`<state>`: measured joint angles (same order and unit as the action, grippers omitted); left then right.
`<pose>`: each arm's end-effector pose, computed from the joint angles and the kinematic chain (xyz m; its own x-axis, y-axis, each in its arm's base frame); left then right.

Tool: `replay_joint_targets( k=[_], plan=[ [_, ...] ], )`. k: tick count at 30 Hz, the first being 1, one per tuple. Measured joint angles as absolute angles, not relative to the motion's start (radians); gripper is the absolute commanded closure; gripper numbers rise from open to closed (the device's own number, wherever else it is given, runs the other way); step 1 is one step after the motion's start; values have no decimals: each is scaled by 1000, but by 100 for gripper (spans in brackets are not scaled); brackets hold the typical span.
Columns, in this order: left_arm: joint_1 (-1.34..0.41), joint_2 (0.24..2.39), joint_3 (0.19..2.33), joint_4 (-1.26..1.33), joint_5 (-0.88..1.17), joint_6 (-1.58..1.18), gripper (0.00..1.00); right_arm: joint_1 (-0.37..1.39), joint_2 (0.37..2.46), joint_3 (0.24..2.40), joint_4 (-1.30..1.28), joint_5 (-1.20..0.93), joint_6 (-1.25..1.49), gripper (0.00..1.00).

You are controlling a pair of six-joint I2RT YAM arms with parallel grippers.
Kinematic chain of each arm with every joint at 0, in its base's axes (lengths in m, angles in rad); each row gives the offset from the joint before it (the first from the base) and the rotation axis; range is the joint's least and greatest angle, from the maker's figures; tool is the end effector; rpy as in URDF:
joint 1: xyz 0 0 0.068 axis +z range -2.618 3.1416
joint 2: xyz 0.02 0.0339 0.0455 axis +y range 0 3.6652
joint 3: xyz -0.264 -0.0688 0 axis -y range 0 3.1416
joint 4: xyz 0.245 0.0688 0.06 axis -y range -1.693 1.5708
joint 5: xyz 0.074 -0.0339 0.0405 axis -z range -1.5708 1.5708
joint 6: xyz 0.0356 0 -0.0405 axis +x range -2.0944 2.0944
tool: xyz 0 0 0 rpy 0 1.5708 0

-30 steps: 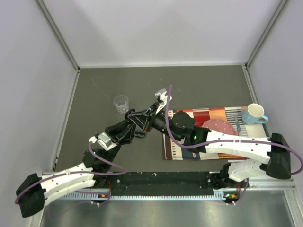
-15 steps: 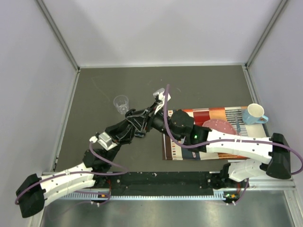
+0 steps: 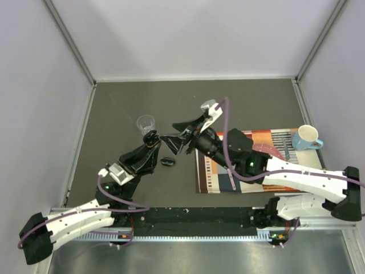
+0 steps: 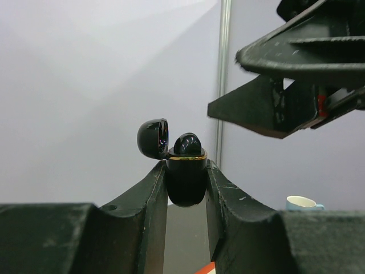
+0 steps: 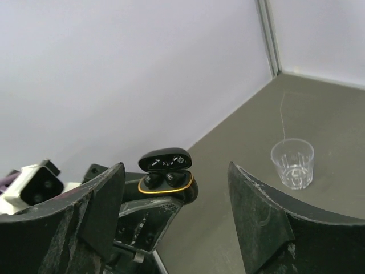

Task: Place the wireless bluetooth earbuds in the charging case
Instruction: Place the earbud in the charging case, then close the charging case.

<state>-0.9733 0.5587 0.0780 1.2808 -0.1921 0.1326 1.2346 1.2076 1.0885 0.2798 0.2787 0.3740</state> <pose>0.0714 -0.0929 0.2715 0.4975 -0.5004 -0.7086 0.6769 0.7348 -0.0437 0.1028 0.2643 0.4081 -0.2497 0.3501 -0.9028 -0.7807 0.4787 0.4016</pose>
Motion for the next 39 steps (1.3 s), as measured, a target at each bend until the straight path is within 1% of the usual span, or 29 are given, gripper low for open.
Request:
replay_joint_targets(
  k=[2, 5, 7, 10, 14, 21, 27, 31, 35, 39],
  plan=[
    [-973, 550, 85, 1270, -191, 133, 100, 1235, 1171, 1092, 279, 278, 367, 25],
    [-973, 545, 96, 1244, -177, 133, 100, 1231, 1155, 1135, 239, 284, 367, 25],
    [-973, 545, 102, 1218, -152, 134, 100, 1217, 1163, 1191, 163, 296, 379, 25],
    [-973, 545, 134, 1129, -71, 148, 100, 1159, 1219, 1336, -16, 287, 423, 25],
    [-973, 550, 198, 1019, 43, 171, 100, 1093, 1294, 1442, -179, 219, 461, 25],
    [-974, 591, 236, 938, 142, 194, 100, 1090, 1351, 1448, -354, 86, 476, 27],
    [-974, 614, 236, 914, 127, 197, 100, 1090, 1306, 1404, -394, 57, 477, 26],
    [-978, 625, 236, 920, 107, 187, 100, 1090, 1239, 1336, -397, 60, 488, 26],
    [-978, 646, 236, 918, 83, 170, 100, 1090, 1179, 1280, -390, 120, 502, 23],
    [-976, 666, 264, 847, -41, 59, 100, 1080, 1110, 1227, -405, 228, 532, 21]
  ],
)
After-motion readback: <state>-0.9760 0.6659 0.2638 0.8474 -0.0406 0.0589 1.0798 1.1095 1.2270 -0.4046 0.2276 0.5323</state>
